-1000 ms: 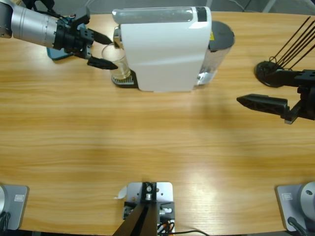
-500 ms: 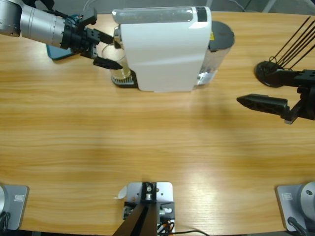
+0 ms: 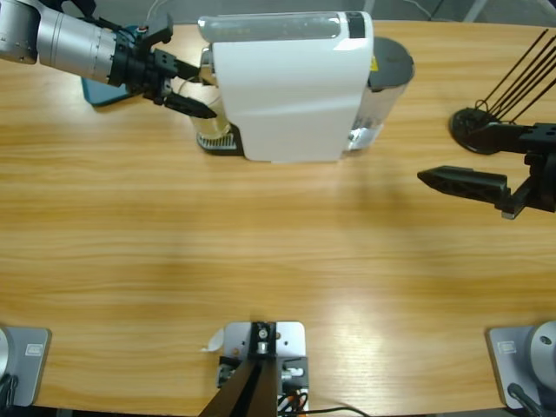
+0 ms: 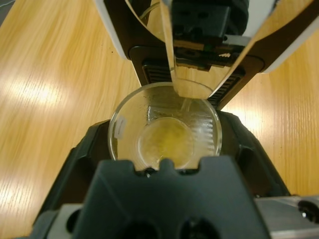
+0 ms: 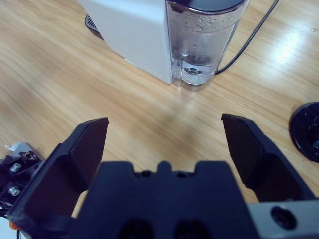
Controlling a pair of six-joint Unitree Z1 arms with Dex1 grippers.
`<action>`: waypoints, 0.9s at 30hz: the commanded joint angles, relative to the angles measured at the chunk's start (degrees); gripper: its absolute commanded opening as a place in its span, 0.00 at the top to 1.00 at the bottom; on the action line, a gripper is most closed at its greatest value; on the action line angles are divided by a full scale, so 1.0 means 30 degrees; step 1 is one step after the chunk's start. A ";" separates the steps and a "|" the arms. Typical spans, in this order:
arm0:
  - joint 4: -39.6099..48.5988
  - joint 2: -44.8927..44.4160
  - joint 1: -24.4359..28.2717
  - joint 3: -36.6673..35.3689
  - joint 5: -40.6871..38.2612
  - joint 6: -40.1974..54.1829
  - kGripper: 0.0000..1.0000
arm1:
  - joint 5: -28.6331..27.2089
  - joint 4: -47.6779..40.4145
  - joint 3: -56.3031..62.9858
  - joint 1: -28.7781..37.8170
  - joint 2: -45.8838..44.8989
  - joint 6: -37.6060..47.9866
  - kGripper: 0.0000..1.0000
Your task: Pour coffee
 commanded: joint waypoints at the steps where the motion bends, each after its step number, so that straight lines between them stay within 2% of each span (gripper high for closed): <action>1: 0.1227 -0.0738 0.0947 0.0773 0.0346 0.0026 0.94 | -0.0337 -0.0314 0.0710 0.0174 0.0536 0.0076 0.00; 8: 0.1367 -0.4231 0.3407 0.0428 0.3674 -0.1638 0.95 | -0.0343 -0.0284 0.0739 0.0174 0.0507 0.0076 0.00; 11: 0.1039 -0.4805 0.4345 0.0094 0.4952 -0.2939 1.00 | -0.0366 -0.0284 0.0739 0.0174 0.0601 0.0076 0.00; 17: -0.1029 -0.3369 0.6009 0.0070 0.5168 -0.5459 1.00 | -0.0395 -0.0255 0.0769 0.0174 0.0601 0.0076 0.00; 20: -0.2406 -0.2350 0.6249 -0.0018 0.5151 -0.6261 1.00 | -0.0395 -0.0267 0.0774 0.0174 0.0759 0.0076 0.00; 27: -0.3754 0.0732 0.7931 -0.1477 0.5936 -0.8716 1.00 | -0.0390 -0.0255 0.0769 0.0174 0.0982 0.0076 0.00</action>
